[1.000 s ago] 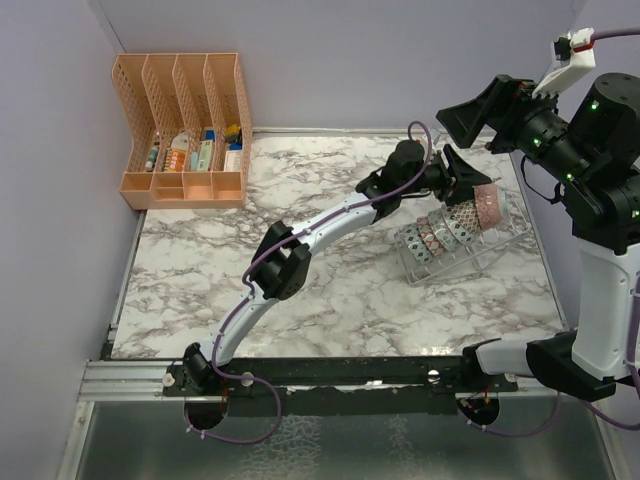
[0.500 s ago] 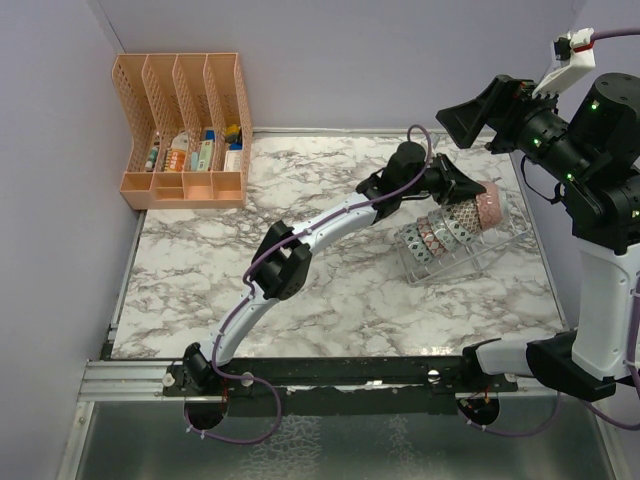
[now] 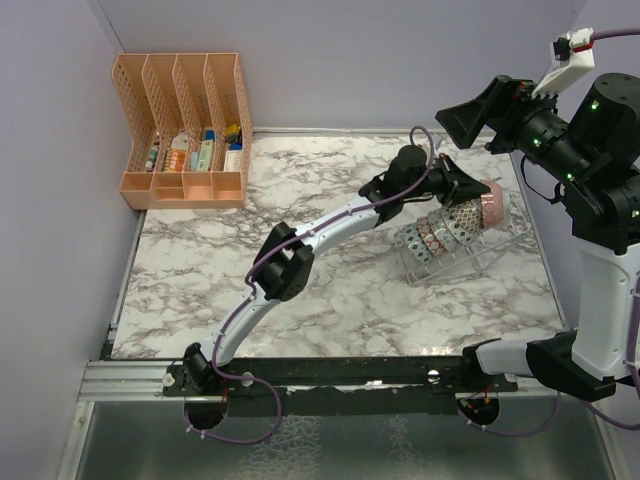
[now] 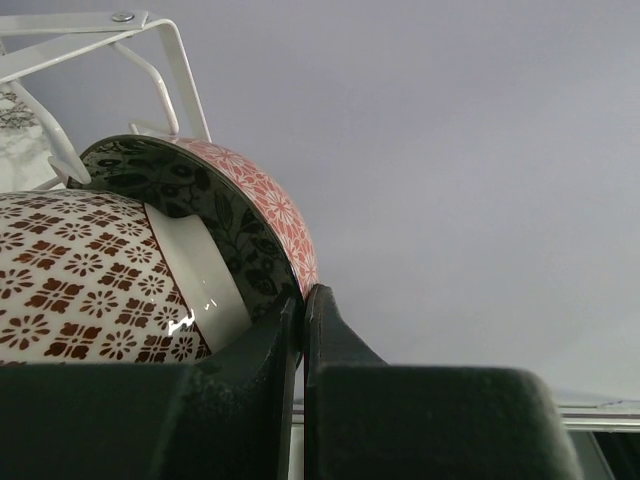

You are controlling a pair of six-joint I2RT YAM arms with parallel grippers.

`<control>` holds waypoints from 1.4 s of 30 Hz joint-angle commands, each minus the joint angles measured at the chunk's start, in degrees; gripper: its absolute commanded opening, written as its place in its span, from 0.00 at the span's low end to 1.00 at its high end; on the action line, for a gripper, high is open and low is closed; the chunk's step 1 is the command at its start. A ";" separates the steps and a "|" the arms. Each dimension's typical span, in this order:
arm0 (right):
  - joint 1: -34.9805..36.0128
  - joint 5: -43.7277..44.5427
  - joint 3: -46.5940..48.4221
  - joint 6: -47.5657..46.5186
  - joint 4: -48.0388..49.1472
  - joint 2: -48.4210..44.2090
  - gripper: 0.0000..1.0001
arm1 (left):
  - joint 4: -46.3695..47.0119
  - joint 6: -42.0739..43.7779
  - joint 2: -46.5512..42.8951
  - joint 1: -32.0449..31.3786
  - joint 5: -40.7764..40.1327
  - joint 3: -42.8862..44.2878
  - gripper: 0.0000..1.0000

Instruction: Load the bowls into the dish rack

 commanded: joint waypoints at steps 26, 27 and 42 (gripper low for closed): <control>-0.39 -0.84 0.00 -0.70 0.98 0.57 0.99 | 16.36 -7.74 3.36 -1.16 -0.29 -2.35 0.00; -0.39 -0.84 -0.04 -0.68 0.92 0.59 0.99 | 16.53 -7.71 3.36 -1.18 -0.28 -2.29 0.00; -0.39 -0.76 -0.12 -0.65 0.83 0.70 0.99 | 20.18 -9.49 4.56 -1.53 -0.72 -0.58 0.00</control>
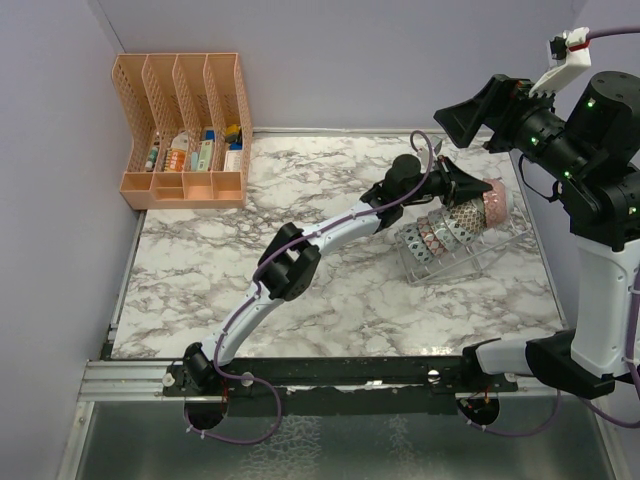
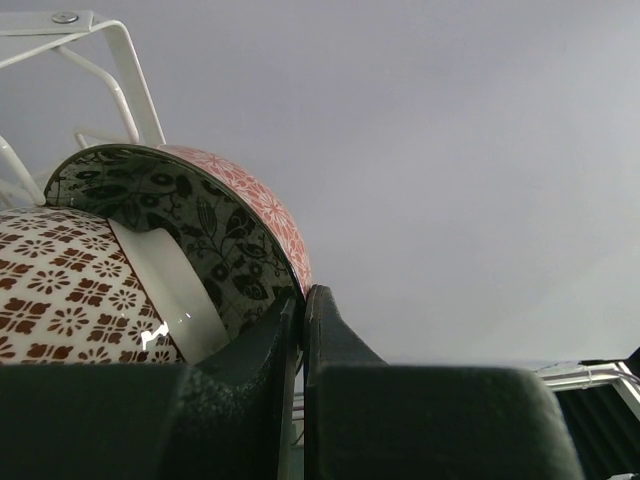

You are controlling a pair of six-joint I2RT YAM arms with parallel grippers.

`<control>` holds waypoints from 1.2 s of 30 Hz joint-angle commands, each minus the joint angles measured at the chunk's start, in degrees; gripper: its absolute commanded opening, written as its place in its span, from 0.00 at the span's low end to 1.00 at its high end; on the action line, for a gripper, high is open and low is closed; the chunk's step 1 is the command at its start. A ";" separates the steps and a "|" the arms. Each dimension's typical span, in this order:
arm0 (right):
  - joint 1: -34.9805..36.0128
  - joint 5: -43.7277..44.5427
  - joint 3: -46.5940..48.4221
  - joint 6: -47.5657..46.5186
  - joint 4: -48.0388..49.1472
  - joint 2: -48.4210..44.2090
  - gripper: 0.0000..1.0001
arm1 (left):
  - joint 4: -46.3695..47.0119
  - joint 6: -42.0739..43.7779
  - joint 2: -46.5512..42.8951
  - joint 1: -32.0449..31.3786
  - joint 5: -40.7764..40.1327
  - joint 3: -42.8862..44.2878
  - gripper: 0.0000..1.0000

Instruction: Load the bowls into the dish rack

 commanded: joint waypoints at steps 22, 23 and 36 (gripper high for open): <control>-0.39 -0.84 -0.30 -0.55 1.08 0.55 0.99 | 7.90 -3.95 2.69 -1.58 -1.14 5.20 0.00; -0.39 -0.92 -0.41 -0.47 1.15 0.50 1.00 | 7.97 -3.95 2.70 -1.60 -1.17 5.24 0.00; -0.39 -0.93 -0.66 -0.51 1.34 0.23 0.99 | 9.54 -4.86 2.60 -1.69 -1.75 5.73 0.00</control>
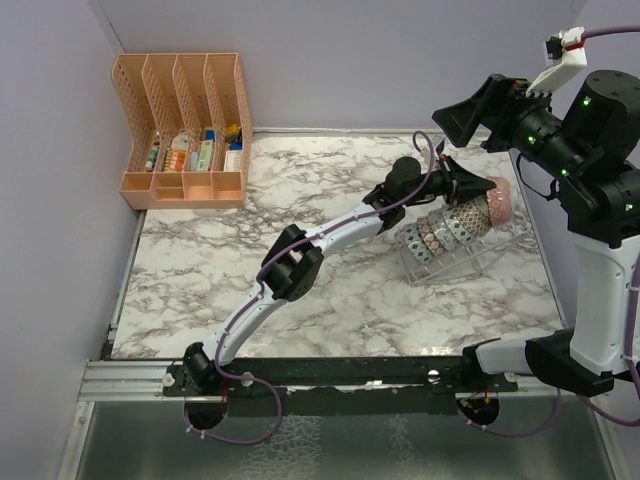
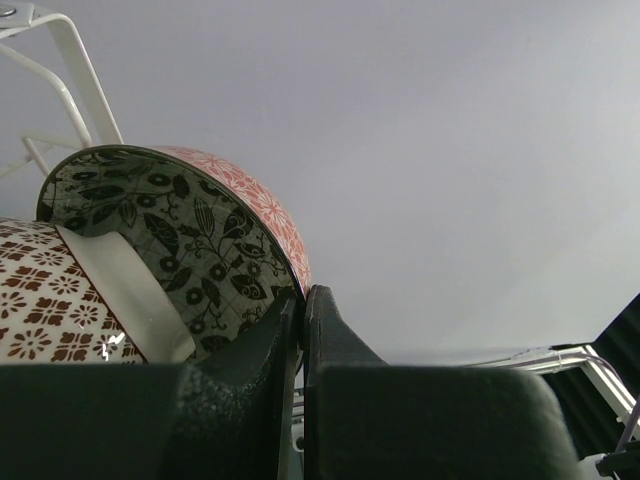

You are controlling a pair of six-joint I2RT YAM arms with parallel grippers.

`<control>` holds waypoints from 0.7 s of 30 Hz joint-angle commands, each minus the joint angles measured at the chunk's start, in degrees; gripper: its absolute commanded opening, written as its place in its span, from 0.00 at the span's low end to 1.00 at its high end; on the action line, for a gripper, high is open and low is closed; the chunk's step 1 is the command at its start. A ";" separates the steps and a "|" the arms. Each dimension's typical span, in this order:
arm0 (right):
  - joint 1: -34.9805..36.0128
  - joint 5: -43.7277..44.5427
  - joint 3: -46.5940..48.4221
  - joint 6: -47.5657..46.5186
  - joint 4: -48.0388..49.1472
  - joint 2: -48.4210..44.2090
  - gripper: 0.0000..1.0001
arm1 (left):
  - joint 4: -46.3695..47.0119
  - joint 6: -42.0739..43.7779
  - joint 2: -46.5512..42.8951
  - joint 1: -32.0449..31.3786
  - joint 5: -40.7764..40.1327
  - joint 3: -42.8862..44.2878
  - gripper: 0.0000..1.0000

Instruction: Load the bowls into the dish rack

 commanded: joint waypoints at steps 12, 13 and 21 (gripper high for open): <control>-0.39 -0.87 -0.42 -0.35 1.46 -0.60 1.00 | 6.17 -1.64 0.41 -1.57 -2.55 4.68 0.00; -0.39 -0.83 -0.30 -0.30 1.44 -0.63 1.00 | 6.33 -1.66 0.29 -1.58 -2.62 4.61 0.00; -0.39 -1.00 -0.13 -0.25 1.40 -0.64 1.00 | 9.36 -2.95 -1.43 -1.67 -5.57 2.80 0.00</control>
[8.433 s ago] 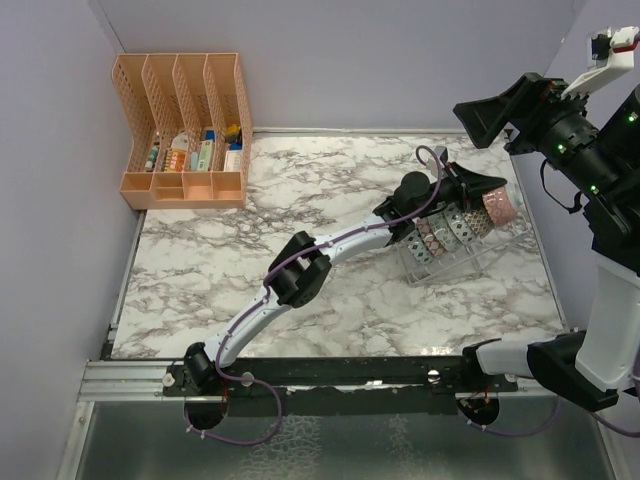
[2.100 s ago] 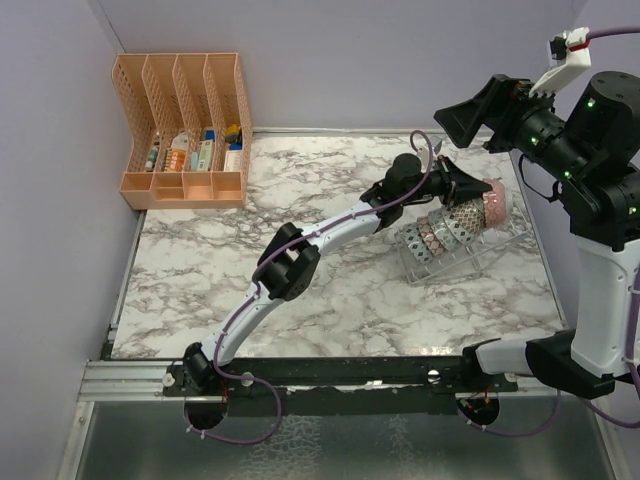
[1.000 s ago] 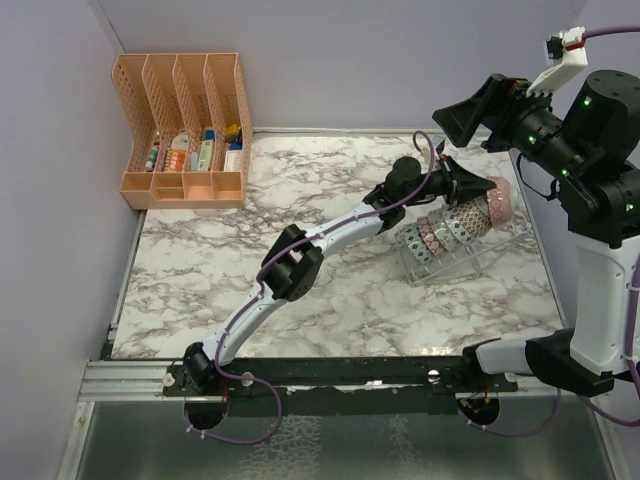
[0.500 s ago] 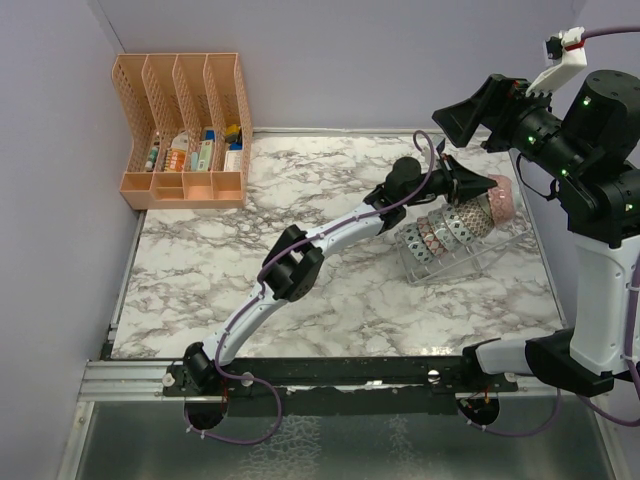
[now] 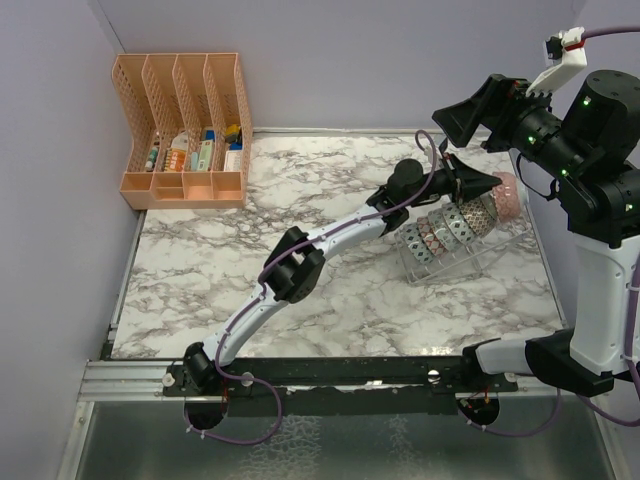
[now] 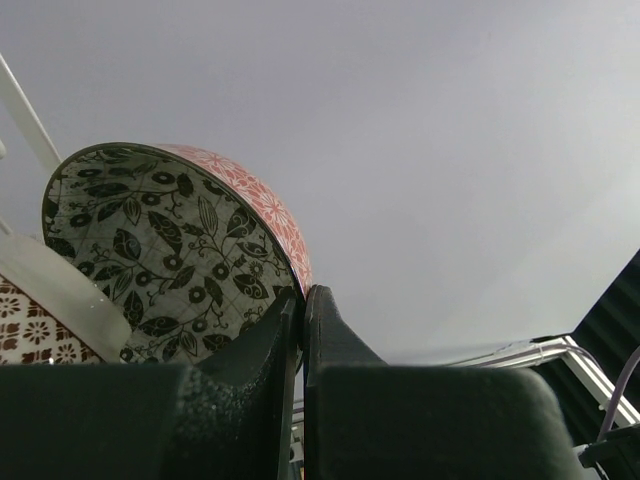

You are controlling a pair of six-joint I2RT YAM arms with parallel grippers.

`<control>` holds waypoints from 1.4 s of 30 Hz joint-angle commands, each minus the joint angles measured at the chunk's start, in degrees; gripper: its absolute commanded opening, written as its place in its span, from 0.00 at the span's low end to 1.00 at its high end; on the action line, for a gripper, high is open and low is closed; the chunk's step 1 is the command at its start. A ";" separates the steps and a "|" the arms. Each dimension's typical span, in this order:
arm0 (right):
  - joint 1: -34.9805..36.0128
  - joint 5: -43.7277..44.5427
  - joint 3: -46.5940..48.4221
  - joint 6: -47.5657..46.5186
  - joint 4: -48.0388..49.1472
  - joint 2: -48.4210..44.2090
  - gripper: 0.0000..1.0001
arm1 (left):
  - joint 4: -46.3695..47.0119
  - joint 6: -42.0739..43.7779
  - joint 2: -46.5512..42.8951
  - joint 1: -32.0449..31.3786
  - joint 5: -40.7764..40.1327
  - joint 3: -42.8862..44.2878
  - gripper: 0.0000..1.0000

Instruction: Load the bowls into the dish rack

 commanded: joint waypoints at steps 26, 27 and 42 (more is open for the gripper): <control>-0.39 -0.99 2.64 -1.59 -1.19 0.60 0.99 | 1.73 -0.85 -7.71 -1.58 -13.08 -4.33 0.00; -0.39 -1.08 2.67 -1.61 -1.20 0.61 0.99 | 1.11 -0.69 -8.08 -1.66 -13.43 -4.49 0.00; -0.39 -1.88 1.53 -1.79 -1.33 -0.77 0.99 | 0.65 0.13 -13.44 -3.67 -19.22 -13.14 0.00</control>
